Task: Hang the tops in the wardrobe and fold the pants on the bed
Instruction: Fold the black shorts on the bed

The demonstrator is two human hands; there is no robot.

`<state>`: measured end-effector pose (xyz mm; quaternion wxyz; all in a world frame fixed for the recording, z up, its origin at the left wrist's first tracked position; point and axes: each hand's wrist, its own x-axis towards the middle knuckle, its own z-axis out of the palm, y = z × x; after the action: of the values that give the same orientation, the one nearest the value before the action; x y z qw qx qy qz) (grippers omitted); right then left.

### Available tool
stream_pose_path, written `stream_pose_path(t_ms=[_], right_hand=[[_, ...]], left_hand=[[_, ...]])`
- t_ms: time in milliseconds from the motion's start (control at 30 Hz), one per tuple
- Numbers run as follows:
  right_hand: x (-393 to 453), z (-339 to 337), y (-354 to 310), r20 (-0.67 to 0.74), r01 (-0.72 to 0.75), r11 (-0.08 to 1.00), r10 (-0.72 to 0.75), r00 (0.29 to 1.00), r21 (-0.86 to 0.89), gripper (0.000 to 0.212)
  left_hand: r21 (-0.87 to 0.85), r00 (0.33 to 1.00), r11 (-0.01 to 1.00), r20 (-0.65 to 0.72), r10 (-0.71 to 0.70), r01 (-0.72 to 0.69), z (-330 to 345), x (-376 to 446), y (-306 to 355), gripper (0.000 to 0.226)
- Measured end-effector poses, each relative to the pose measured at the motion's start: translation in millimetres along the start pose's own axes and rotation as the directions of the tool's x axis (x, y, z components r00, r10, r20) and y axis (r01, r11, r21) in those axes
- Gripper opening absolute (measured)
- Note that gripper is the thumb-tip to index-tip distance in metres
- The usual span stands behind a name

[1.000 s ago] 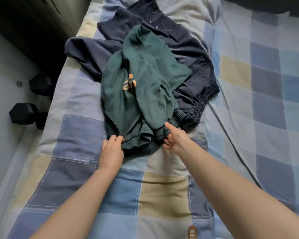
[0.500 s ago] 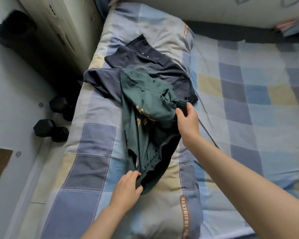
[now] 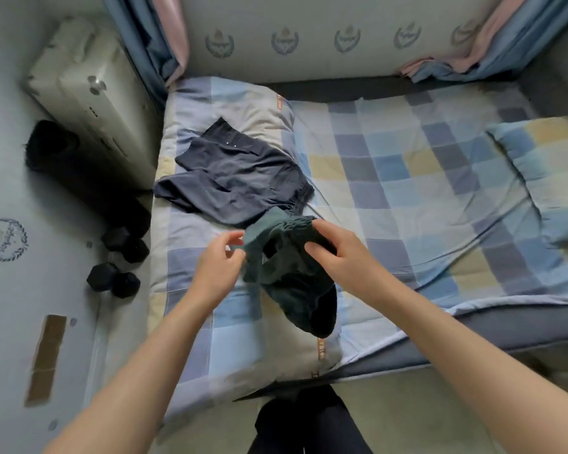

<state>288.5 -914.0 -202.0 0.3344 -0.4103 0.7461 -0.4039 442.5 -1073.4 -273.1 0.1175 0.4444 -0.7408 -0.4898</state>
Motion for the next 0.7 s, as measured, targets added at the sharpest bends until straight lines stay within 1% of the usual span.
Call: stream_pose_path(t_ms=[33, 67, 100, 133, 200, 233, 300, 367, 400, 467, 533, 600, 633, 700], right_hand=[[-14, -6, -7, 0.016, 0.013, 0.999, -0.012, 1.0, -0.029, 0.015], [-25, -9, -12, 0.038, 0.032, 0.998, -0.03, 0.999, -0.052, 0.015], [-39, -14, -19, 0.039, 0.063, 0.995, -0.06, 0.997, -0.079, 0.014], [-49, -18, -24, 0.043, 0.096, 0.99, -0.092, 0.995, -0.107, 0.011], [-71, -26, -34, 0.05, 0.141, 0.977, -0.135, 0.99, -0.158, 0.01], [-83, -31, -37, 0.049, 0.159, 0.972, -0.153, 0.987, -0.173, 0.01], [-105, -42, -40, 0.048, 0.172, 0.97, -0.166, 0.985, -0.172, 0.012], [-123, -53, -39, -0.001, 0.175, 0.972, -0.177, 0.984, -0.157, 0.017], [-137, -62, -39, -0.046, 0.175, 0.972, -0.184, 0.982, -0.154, 0.019], [-157, -75, -39, -0.113, 0.166, 0.975, -0.183, 0.977, -0.147, 0.02], [-181, -94, -33, -0.184, 0.158, 0.979, -0.18, 0.966, -0.126, 0.017], [-201, -114, -24, -0.27, 0.142, 0.986, -0.162, 0.949, -0.092, 0.014], [-213, -127, -16, -0.309, 0.133, 0.989, -0.147, 0.94, -0.066, 0.011], [-234, -150, -3, -0.343, 0.114, 0.993, -0.094, 0.935, 0.038, 0.008]], left_hand=[[-0.108, 0.998, 0.992, -0.006, 0.058, -0.058, -9, -2, 26, 0.026], [-0.183, 0.994, 0.979, 0.037, 0.103, -0.094, -15, -5, 49, 0.022], [-0.216, 0.981, 0.97, 0.128, 0.144, -0.114, -18, -12, 76, 0.021], [-0.211, 0.954, 0.97, 0.245, 0.173, -0.122, -18, -19, 98, 0.028], [-0.142, 0.846, 0.982, 0.502, 0.178, -0.122, -12, -38, 135, 0.044], [-0.094, 0.786, 0.986, 0.596, 0.165, -0.136, -5, -48, 150, 0.051], [-0.054, 0.693, 0.978, 0.698, 0.18, -0.2, 8, -67, 170, 0.06], [-0.032, 0.643, 0.953, 0.732, 0.227, -0.3, 18, -82, 180, 0.058], [-0.005, 0.617, 0.936, 0.751, 0.236, -0.352, 26, -92, 189, 0.053], [0.01, 0.569, 0.925, 0.791, 0.225, -0.38, 38, -107, 201, 0.048], [-0.032, 0.499, 0.915, 0.831, 0.247, -0.401, 60, -123, 217, 0.045], [-0.045, 0.446, 0.878, 0.848, 0.285, -0.476, 83, -136, 230, 0.035], [-0.037, 0.43, 0.852, 0.851, 0.3, -0.522, 97, -143, 238, 0.035], [-0.033, 0.453, 0.815, 0.818, 0.355, -0.579, 120, -151, 249, 0.042]])
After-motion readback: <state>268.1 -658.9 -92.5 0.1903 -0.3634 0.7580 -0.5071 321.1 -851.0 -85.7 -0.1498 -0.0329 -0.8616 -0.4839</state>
